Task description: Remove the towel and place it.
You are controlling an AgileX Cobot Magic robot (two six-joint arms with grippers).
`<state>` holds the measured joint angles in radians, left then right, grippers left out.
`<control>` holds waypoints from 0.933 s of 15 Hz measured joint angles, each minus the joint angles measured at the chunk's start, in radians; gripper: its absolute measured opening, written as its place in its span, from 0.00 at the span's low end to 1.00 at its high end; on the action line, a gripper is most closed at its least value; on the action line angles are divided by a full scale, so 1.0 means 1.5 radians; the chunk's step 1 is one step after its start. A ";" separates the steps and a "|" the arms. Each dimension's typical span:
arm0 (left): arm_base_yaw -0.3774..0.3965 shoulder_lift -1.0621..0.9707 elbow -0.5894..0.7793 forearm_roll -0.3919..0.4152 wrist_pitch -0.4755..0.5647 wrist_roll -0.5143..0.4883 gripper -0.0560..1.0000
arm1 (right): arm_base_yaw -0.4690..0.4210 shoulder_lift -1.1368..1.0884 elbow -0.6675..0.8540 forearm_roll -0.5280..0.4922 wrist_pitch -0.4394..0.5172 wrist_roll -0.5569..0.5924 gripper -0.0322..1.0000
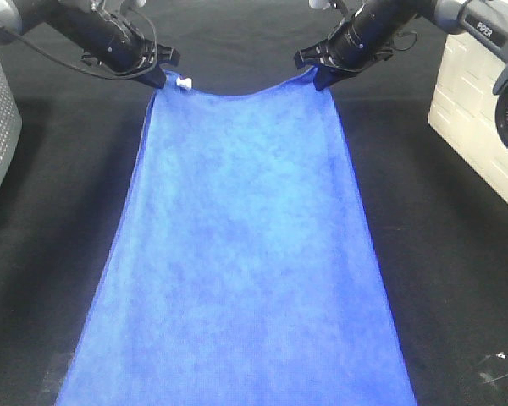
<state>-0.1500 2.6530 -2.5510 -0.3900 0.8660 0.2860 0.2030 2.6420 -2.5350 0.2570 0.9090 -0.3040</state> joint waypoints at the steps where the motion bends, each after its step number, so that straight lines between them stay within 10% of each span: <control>1: 0.000 0.000 0.000 0.000 -0.019 0.016 0.05 | 0.000 0.000 0.000 -0.002 -0.017 -0.001 0.03; 14: 0.000 0.012 0.000 0.000 -0.145 0.116 0.05 | 0.000 0.008 0.005 -0.007 -0.170 -0.035 0.03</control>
<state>-0.1500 2.6710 -2.5510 -0.3900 0.6480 0.4600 0.2030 2.6540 -2.5270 0.2470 0.6540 -0.3570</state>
